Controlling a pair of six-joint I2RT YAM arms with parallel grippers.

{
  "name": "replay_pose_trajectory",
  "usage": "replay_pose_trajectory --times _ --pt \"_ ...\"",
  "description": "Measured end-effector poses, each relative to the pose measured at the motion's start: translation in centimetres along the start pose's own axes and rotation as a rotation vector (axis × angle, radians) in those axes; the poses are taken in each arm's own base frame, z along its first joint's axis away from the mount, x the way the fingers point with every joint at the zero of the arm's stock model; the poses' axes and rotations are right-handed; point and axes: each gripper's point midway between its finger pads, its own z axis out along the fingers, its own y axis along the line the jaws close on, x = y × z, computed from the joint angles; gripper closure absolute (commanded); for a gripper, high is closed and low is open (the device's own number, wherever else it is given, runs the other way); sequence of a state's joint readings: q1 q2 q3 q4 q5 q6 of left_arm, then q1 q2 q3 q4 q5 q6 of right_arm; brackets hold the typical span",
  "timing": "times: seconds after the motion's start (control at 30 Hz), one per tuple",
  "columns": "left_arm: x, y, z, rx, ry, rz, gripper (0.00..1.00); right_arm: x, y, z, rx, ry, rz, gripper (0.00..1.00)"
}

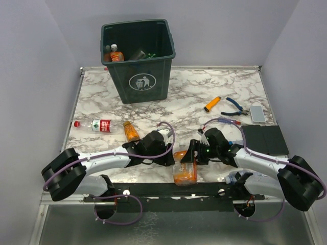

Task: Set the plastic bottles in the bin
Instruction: Pick up the plastic bottle from the corner of the board.

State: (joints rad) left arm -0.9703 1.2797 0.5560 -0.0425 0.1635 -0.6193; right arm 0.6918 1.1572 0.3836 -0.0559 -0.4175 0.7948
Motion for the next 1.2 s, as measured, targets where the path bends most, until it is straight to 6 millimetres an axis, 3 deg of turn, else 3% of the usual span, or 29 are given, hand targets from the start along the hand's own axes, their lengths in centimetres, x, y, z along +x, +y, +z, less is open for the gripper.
replay_pose_trajectory --times 0.23,0.4,0.47,0.5,0.57,0.7,0.8,0.9,1.03,1.13,1.2 --pt "0.3 0.1 0.0 -0.003 0.005 -0.018 0.50 -0.4 0.8 0.2 -0.052 -0.009 0.009 0.51" --pt "-0.4 -0.1 -0.6 -0.009 -0.028 -0.021 0.29 -1.0 1.5 -0.7 -0.071 -0.048 -0.042 0.55" --pt "-1.8 -0.4 -1.6 -0.011 -0.095 -0.019 0.20 -2.1 2.8 -1.8 -0.088 -0.098 -0.099 0.56" --pt "-2.7 -0.7 -2.3 -0.009 -0.139 -0.017 0.11 -2.9 3.6 -2.6 -0.100 -0.134 -0.137 0.57" --pt "-5.4 -1.6 -4.2 -0.003 -0.254 -0.006 0.02 -4.9 5.8 -4.4 -0.127 -0.217 -0.216 0.58" --pt "-12.1 -3.8 -9.0 -0.007 -0.512 0.011 0.01 -8.9 10.8 -8.7 -0.195 -0.405 -0.395 0.59" --pt "-16.9 -6.4 -13.2 0.016 -0.670 0.045 0.01 -10.8 13.0 -11.7 -0.216 -0.542 -0.516 0.59" --pt "-21.3 -8.2 -16.5 0.017 -0.786 0.056 0.01 -11.3 13.7 -13.3 -0.217 -0.612 -0.620 0.60" --pt "-27.5 -10.6 -20.4 0.063 -0.913 0.040 0.01 -12.4 13.6 -14.0 -0.171 -0.674 -0.708 0.60" --pt "-30.7 -11.9 -21.1 0.112 -0.938 0.036 0.05 -13.3 13.5 -14.4 -0.135 -0.719 -0.744 0.60" --pt "-31.4 -12.5 -20.1 0.144 -0.911 0.046 0.06 -13.8 13.4 -14.7 -0.115 -0.747 -0.759 0.60"
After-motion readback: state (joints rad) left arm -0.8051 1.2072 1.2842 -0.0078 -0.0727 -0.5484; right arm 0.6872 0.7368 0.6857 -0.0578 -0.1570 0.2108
